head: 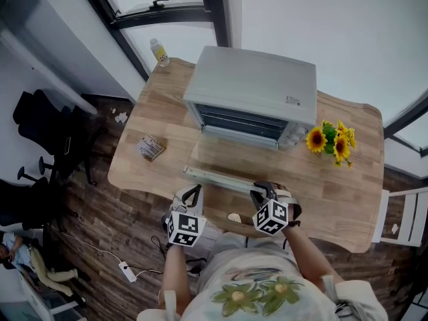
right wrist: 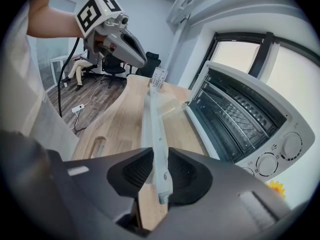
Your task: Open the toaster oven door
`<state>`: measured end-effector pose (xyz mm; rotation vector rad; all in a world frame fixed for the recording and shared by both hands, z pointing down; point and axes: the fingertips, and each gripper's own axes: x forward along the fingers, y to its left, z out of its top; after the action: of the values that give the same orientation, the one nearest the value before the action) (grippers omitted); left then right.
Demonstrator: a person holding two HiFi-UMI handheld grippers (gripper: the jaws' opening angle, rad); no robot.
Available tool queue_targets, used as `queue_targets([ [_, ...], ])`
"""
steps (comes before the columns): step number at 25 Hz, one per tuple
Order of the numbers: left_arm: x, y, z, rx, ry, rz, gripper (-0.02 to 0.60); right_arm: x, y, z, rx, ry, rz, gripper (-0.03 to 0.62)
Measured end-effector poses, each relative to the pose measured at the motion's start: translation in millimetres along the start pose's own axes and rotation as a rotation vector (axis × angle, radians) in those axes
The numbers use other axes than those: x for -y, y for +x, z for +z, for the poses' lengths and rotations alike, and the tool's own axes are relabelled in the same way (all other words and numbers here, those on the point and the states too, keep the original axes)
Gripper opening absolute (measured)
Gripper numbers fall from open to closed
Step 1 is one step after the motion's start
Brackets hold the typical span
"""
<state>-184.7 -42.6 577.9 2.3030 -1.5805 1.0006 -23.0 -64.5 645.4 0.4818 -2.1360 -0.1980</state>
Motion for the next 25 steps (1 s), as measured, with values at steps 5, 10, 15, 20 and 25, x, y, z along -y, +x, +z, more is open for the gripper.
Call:
queue_targets([
  [5, 1.3, -0.7, -2.8, -0.007, 0.001, -0.001, 0.003, -5.1, 5.3, -4.1, -0.012, -0.009, 0.016, 0.1],
  [10, 0.0, -2.3, -4.8, -0.013, -0.003, 0.004, 0.004, -10.1, 11.0, -9.4, -0.026, -0.017, 0.036, 0.103],
  [15, -1.7, -4.7, -8.1, -0.02, -0.005, 0.008, 0.005, -15.8, 17.4, -15.4, -0.047, -0.022, 0.055, 0.103],
  [20, -3.1, -6.4, -11.9, -0.028, -0.007, 0.011, 0.004, -19.8, 22.9, -20.3, -0.062, -0.026, 0.069, 0.104],
  [25, -4.6, -6.9, -11.6, -0.028, -0.007, 0.013, 0.004, -22.7, 27.5, -23.6, -0.073, -0.018, 0.083, 0.106],
])
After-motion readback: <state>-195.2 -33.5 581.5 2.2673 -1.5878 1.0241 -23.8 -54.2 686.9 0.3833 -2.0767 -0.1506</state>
